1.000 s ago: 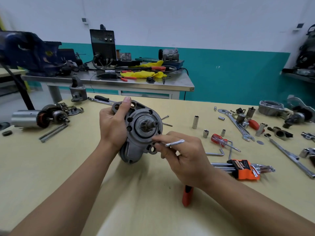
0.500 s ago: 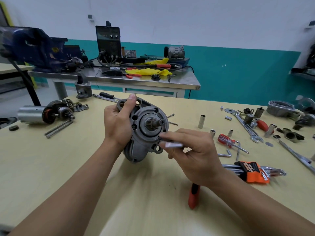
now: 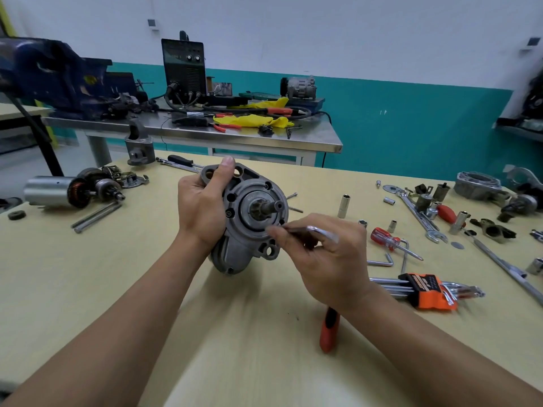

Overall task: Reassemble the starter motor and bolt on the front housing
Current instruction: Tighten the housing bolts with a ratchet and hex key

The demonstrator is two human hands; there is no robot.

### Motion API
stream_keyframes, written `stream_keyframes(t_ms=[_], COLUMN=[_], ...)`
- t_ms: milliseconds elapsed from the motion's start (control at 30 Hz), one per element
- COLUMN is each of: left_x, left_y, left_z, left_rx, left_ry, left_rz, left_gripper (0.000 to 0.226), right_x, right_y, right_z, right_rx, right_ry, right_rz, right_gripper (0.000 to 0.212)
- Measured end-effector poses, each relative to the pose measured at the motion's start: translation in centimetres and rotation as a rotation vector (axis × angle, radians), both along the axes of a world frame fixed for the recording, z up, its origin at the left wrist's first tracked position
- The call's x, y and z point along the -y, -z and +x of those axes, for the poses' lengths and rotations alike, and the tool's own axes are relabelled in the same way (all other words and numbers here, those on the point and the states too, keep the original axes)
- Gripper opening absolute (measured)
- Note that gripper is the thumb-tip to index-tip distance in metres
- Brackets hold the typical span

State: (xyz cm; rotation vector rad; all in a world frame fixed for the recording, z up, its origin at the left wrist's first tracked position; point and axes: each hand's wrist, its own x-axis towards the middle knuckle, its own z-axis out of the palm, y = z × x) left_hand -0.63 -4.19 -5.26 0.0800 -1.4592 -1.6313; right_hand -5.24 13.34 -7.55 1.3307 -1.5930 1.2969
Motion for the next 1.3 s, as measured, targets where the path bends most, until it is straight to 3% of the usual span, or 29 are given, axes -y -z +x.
stream_keyframes(t_ms=[233,367,500,600,733,800,967,1100,1300], left_x=[0.1,0.1,0.3,0.1,0.2,0.3,0.2,0.3,0.5], left_y=[-0.1,0.0,0.1,0.1,0.0,-0.1,0.1,0.1,0.2], left_z=[0.1,0.0,-0.1,-0.2,-0.1,0.0,0.0,-0.1,-0.2], left_rx=[0.013,-0.004,-0.012,-0.012,-0.001,0.000,-0.012,-0.021,-0.022], left_ry=[-0.014,-0.014,-0.004,0.011,0.022,0.024,0.014,0.013,0.015], left_rz=[0.007,0.005,0.006,0.007,0.014,0.015,0.013,0.007,0.006], left_gripper=[0.040,0.055,0.057,0.058,0.055,0.049,0.061,0.057,0.050], right_x=[0.1,-0.4,-1.4,-0.8,0.3,0.3,-0.6,-1.2,-1.0], right_y=[-0.1,-0.1,0.0,0.1,0.0,0.2,0.2,0.1,0.2], right_z=[0.6,0.5,0.0,-0.1,0.2,0.3,0.3,0.3,0.2], right_rx=[0.192,0.335,0.164,0.072,0.084,0.116,0.261,0.185,0.118], right_ry=[-0.220,-0.336,-0.220,-0.095,-0.100,-0.151,-0.292,-0.223,-0.151], right_rz=[-0.010,0.101,0.169,0.045,-0.049,-0.026,0.058,0.147,0.126], right_gripper=[0.014,0.016,0.016,0.011,0.015,0.016,0.019,0.022,0.017])
